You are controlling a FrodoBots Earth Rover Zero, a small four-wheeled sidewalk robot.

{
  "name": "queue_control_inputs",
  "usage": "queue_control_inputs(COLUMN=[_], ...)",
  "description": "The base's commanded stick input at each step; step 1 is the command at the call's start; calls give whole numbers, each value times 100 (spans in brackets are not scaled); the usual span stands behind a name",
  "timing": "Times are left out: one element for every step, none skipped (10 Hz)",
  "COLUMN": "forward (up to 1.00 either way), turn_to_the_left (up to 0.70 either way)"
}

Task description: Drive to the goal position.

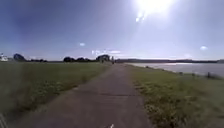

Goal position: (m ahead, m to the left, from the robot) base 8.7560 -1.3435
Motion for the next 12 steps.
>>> queue_control_inputs(forward=[70,70,70,70,70,70,70,70,70,70,70,70], turn_to_the_left=[0,0,0,0,0,-16,-19,0,0,0,0,0])
